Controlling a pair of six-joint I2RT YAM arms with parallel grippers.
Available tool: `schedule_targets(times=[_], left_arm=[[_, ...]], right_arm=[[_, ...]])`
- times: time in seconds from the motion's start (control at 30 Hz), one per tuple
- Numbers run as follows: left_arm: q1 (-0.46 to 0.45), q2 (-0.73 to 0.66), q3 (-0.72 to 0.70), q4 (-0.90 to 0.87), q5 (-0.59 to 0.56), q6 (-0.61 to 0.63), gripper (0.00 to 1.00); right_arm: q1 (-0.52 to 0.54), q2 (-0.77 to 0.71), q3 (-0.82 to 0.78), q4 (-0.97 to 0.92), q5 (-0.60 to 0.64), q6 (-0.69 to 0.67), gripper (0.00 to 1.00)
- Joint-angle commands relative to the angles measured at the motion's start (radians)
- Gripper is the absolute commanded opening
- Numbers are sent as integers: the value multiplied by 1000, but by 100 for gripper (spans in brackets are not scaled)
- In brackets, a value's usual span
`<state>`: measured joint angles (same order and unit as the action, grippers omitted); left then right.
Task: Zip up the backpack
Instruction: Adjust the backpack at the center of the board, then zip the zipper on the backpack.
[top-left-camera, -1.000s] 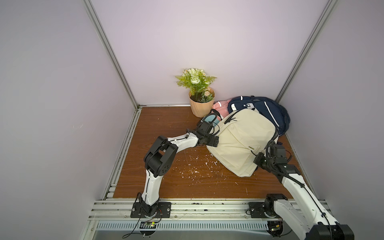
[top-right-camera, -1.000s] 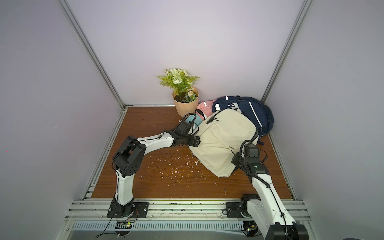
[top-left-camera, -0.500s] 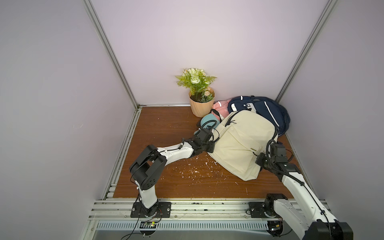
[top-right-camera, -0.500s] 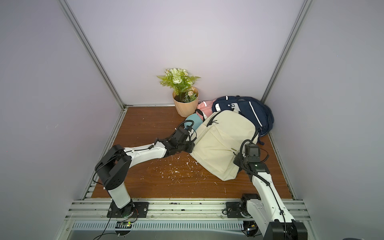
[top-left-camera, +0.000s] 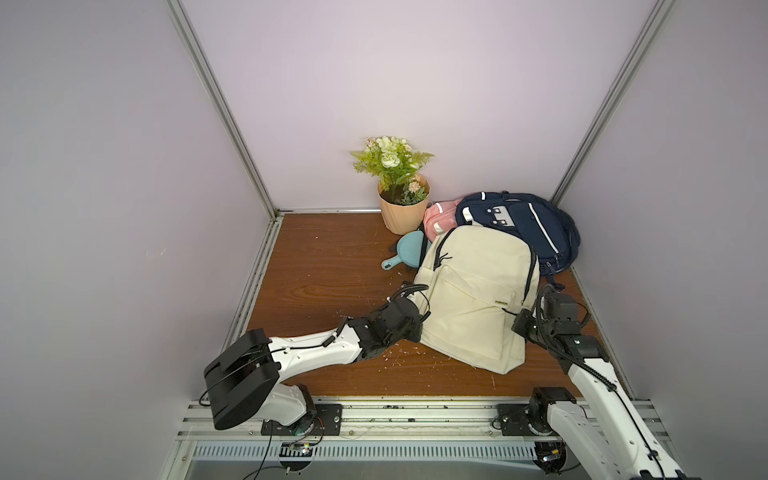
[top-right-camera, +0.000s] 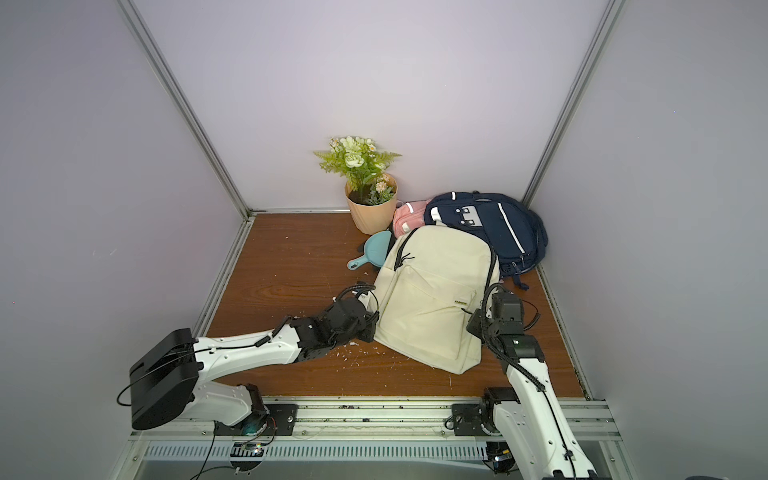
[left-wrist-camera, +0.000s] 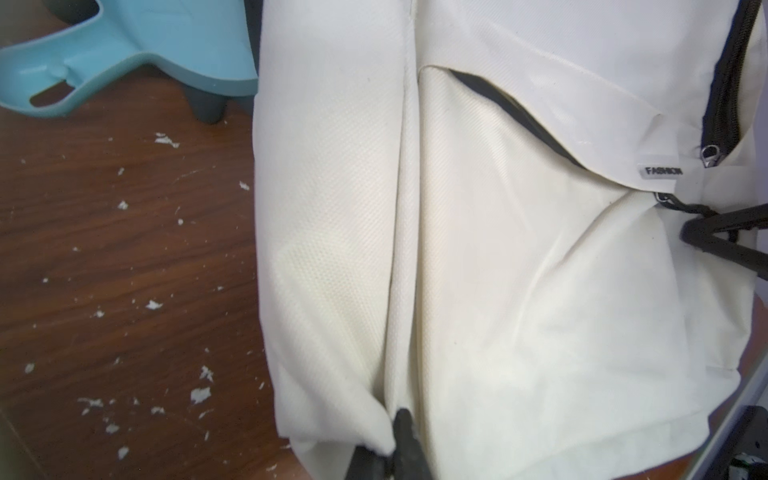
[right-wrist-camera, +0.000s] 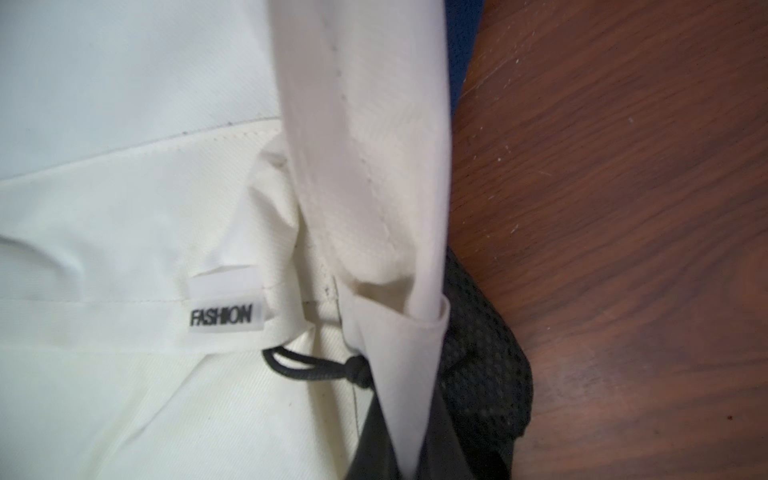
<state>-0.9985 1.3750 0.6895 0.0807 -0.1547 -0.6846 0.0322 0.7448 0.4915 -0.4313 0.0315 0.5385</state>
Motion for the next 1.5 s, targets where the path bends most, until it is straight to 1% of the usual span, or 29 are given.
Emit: schedule_targets(times=[0.0, 0.1, 0.17, 0.3, 0.43, 0.53, 0.67, 0.73, 0.83, 0.87, 0.93, 0.97, 1.03, 1.07, 1.17, 1.27, 1.3, 1.37, 1.43, 1.47], left_arm=[[-17, -56, -52, -3, -40, -76, 2], [-16, -90, -83, -44, -63, -94, 3], [-17, -109, -111, -60, -66, -101, 3], [-17, -130, -157, -95, -84, -128, 3], [-17, -174, -224, -91, -88, -162, 2], [-17, -213, -268, -87, -101, -184, 2], [-17, -239, -280, -123, -112, -178, 4], [-17, -255, -277, -153, -110, -185, 6], [-17, -292, -297, -178, -96, -207, 13], [-17, -304, -309, -184, -97, -215, 17], [-17, -319, -327, -202, -96, -232, 22], [-17, -325, -332, -217, -102, -243, 27], [-17, -335, -329, -257, -130, -272, 44], [-17, -342, -317, -290, -154, -292, 50], [-17, -366, -254, -381, -233, -307, 64], [-16, -377, -190, -381, -281, -295, 75], [-16, -370, -171, -346, -272, -269, 77], [-16, -326, -112, -252, -197, -181, 82], [-17, -244, -39, -171, -105, -98, 83], [-17, -190, 5, -153, -70, -77, 83]], right_arm=[[0, -20, -13, 52, -29, 44, 0], [15, 2, -50, 100, -119, 35, 0], [38, 26, -64, 121, -147, 33, 0], [66, 41, -62, 107, -118, 26, 2], [68, 38, -74, 135, -98, 15, 7], [68, 82, -57, 146, -103, 12, 10], [74, 85, -32, 137, -99, -1, 26], [74, 69, -23, 123, -82, -12, 32], [73, 43, -26, 131, -92, -32, 44], [74, 34, -34, 147, -107, -32, 47], [74, 27, -52, 205, -145, -33, 52], [74, 30, -64, 247, -163, -37, 53], [75, 47, -60, 271, -175, -46, 56], [75, 59, -52, 273, -186, -52, 57], [74, 78, -32, 276, -235, -73, 62], [74, 78, -34, 275, -200, -61, 68], [74, 81, -37, 276, -182, -56, 69], [74, 99, -47, 289, -157, -58, 71], [73, 120, -58, 316, -139, -51, 72], [73, 132, -62, 328, -142, -44, 72]])
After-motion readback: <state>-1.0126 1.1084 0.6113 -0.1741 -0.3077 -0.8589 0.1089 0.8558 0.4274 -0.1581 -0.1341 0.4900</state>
